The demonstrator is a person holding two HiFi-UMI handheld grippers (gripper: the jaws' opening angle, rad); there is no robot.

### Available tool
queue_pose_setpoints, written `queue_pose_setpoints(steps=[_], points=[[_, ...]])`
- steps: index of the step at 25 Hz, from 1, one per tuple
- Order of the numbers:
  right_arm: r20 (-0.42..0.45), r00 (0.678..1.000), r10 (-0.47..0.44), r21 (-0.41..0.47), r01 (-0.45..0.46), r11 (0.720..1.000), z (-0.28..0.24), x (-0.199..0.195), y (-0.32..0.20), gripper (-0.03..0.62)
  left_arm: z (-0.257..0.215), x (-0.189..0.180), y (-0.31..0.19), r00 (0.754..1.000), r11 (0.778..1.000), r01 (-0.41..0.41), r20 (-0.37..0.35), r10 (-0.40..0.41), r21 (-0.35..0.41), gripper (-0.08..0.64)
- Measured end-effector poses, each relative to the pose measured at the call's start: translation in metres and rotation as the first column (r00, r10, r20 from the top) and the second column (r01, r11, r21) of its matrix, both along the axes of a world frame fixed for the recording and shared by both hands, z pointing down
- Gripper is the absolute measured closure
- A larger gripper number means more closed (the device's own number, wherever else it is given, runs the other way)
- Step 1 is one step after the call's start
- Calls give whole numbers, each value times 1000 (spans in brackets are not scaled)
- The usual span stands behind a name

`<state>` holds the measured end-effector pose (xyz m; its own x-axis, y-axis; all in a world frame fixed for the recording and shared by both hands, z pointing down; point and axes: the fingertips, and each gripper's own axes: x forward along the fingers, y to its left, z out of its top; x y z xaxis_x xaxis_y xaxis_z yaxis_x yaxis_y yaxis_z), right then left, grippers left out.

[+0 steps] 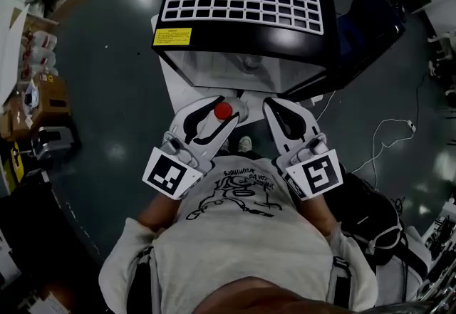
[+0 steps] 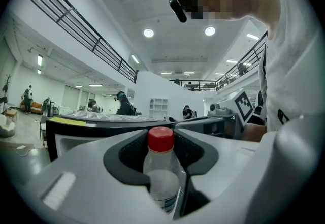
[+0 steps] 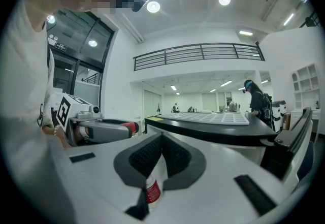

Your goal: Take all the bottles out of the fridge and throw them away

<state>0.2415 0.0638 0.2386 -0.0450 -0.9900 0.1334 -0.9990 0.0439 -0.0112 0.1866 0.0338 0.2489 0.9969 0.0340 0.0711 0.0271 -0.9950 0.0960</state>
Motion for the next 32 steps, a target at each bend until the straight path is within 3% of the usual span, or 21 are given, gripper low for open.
queue_pose_setpoints(steps=[5,15,18,22,28,32], points=[[4,1000,-8,4,8,1000,-2,8,11,583,0,8,11,1000,1000,11,5,-11,2,402],[4,999,-38,4,38,999,1,39,37,583,-3,41,34,998,997,46,-55,-43,57,402],[4,999,-48,2,48,999,-1,35,34,583,-2,36,30,997,997,60,-49,-57,53,402],[-3,998,-62,-1,62,998,-5,28,30,583,-11,30,27,993,996,72,-93,-67,46,402],[-6,995,-101,-2,101,995,-1,21,21,583,5,21,22,994,994,107,-6,-107,7,402],[-8,992,-127,-1,127,992,2,20,21,583,9,20,24,991,991,133,2,-133,3,402]])
